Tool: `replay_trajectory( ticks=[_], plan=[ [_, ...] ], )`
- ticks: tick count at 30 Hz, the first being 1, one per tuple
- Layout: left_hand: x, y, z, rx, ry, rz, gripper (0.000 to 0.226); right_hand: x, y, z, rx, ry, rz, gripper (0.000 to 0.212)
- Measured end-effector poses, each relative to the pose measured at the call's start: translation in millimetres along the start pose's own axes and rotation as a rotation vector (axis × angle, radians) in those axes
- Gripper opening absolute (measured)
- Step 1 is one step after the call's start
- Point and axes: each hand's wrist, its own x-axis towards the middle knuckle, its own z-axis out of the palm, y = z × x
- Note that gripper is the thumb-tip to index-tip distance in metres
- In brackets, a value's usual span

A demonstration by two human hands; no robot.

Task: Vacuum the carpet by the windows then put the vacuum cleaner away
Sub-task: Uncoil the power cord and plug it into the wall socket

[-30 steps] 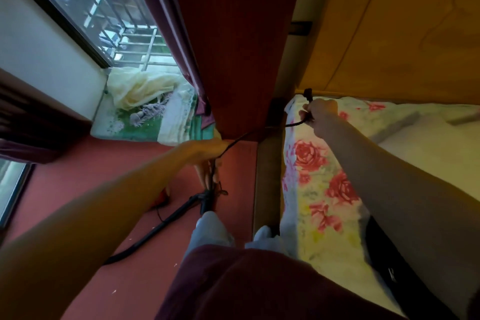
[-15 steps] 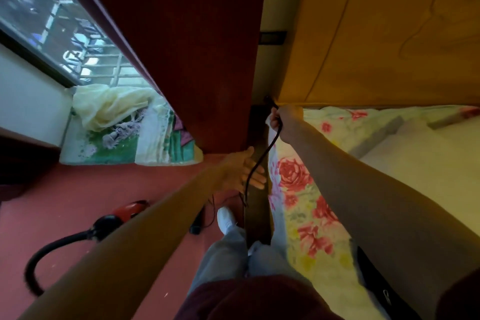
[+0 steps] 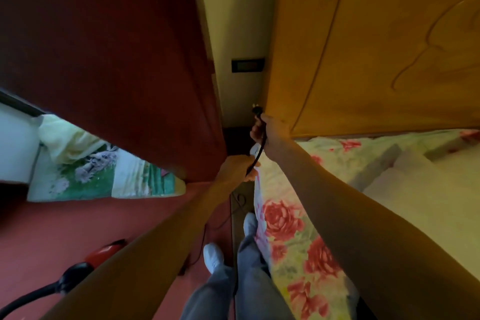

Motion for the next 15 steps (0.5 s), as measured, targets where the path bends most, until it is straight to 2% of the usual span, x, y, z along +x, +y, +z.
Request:
replay_trajectory(
  ticks=[3, 5, 10, 12, 15],
  plan=[
    [25.7, 16.0, -0.7, -0.044, 0.097, 0.063, 0.035, 34.6, -22.2, 11.7, 0.077, -0.095, 0.068, 0.022],
    [42.7, 29.6, 1.6, -0.089, 0.167, 0.109, 0.026, 62.2, -33.3, 20.0, 0.1, -0.121, 0.074, 0.029],
    [83.9, 41.1, 5.6, 0.033, 0.275, 0.181, 0.013, 116.5, -50.8, 51.6, -0.038, -0.041, 0.053, 0.029],
    [100.6, 39.4, 6.9, 0.103, 0.325, 0.204, 0.019, 132.9, -50.9, 66.8, -0.116, 0.003, -0.003, 0.031],
    [129.2, 39.8, 8.4, 0.06, 0.429, 0.231, 0.026, 164.2, -41.7, 83.8, -0.204, 0.011, -0.06, 0.032]
  ],
)
